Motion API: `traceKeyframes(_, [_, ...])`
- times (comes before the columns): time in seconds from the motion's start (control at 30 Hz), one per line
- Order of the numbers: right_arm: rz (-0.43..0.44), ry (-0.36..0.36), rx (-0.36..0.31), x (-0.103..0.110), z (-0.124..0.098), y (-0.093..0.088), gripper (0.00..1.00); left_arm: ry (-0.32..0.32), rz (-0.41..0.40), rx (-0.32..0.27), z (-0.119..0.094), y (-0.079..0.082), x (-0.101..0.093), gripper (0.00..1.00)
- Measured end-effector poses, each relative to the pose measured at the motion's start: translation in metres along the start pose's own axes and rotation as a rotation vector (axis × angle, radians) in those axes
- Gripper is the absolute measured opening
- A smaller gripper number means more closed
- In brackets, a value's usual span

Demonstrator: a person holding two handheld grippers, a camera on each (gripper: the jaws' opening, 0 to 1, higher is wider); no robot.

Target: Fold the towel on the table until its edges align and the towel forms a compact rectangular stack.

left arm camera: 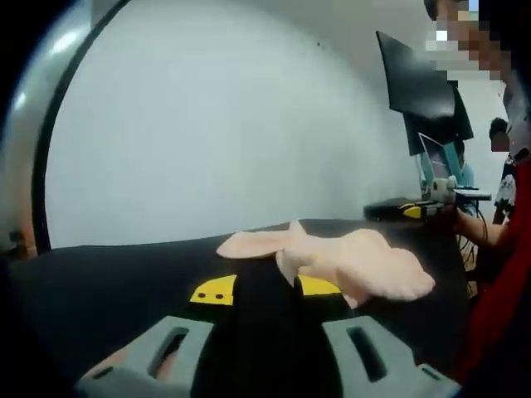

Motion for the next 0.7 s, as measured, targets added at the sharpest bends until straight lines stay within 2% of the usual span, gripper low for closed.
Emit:
traceKeyframes(0.27, [-0.006, -0.002, 0.005, -0.001, 0.001, -0.001, 0.19, 0.0, 0.008, 0.009, 0.001, 0.0, -0.001, 0.26])
traceKeyframes(0.4, [-0.003, -0.003, 0.006, -0.002, 0.001, -0.001, 0.19, 0.029, 0.021, 0.039, 0.006, 0.004, -0.005, 0.26])
traceKeyframes(0.43, [-0.005, -0.003, 0.009, -0.002, 0.001, -0.002, 0.19, 0.035, 0.015, 0.068, 0.009, 0.004, -0.008, 0.26])
traceKeyframes(0.5, [-0.01, -0.003, 0.013, -0.001, 0.001, -0.003, 0.19, -0.003, 0.064, 0.147, 0.018, 0.008, -0.022, 0.26])
traceKeyframes(0.63, [-0.015, -0.004, 0.019, -0.002, 0.002, -0.004, 0.19, -0.099, 0.105, 0.199, 0.034, 0.026, -0.053, 0.26])
traceKeyframes(0.7, [-0.013, -0.004, 0.018, -0.002, 0.001, -0.004, 0.19, -0.145, 0.136, 0.259, 0.041, 0.027, -0.069, 0.26])
Point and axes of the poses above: the point that each gripper's makers call its tool centre point, and the gripper's own axes: z roughly forward along the fingers, x roughly to its left, y roughly out of its top, the point moved 4 cm from there along -z, roughly backward along the fingers, and after that the axes turned 14 degrees about -y, right-handed, at the moved point
